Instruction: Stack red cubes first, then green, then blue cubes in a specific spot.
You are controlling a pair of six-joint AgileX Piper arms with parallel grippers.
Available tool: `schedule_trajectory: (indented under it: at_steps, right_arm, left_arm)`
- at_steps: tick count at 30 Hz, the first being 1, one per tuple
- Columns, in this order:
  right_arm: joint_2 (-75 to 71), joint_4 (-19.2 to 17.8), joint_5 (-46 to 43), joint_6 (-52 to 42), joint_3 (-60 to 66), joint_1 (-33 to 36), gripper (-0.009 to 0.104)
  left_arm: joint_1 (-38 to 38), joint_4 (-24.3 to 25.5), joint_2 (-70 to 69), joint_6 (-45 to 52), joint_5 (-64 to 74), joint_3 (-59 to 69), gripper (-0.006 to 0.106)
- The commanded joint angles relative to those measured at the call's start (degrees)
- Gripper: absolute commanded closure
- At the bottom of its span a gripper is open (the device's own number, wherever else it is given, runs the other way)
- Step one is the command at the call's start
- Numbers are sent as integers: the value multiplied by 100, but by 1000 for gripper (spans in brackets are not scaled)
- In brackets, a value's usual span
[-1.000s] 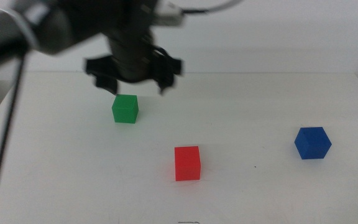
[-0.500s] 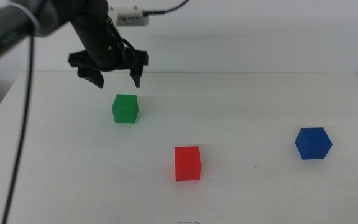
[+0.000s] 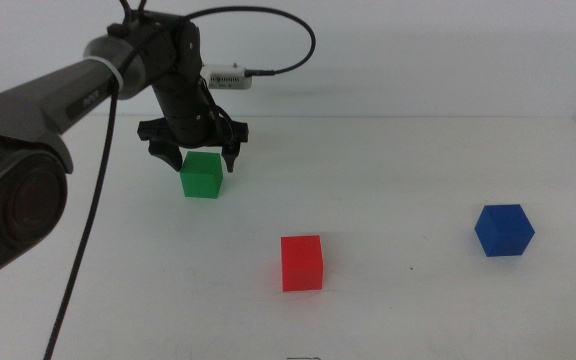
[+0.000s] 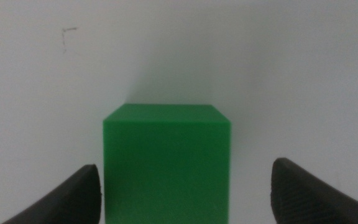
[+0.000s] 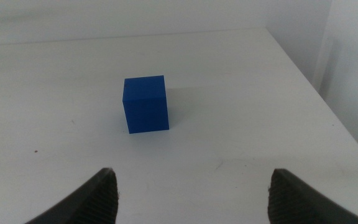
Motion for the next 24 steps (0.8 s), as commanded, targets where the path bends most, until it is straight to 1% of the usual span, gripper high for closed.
schedule_trajectory:
  at_steps: [1,10,16,20,22,24]
  right_arm:
    - [-131,-87,-409,-68,-103,-42,34]
    - [-131,-87,-409,-68,-103,-42,34]
    - [-131,-87,-409,-68,-103,-42,34]
    - [-131,-87,-409,-68,-103,-42,34]
    - [-131,-87,-409,-68,-103,-42,34]
    - [-131,-87,-409,-68,-103,-42,34]
  left_arm:
    - [1,49,-339,-10,-220,-207,7]
    - [1,239,-219,-10,-338,-207,7]
    - [1,253,-109,-10,-344,-207,14]
    - [1,261,-20,-4,-393,-207,25]
    - [1,278,-14,15,-405,-207,33]
    - [1,278,-14,34,-404,-207,45]
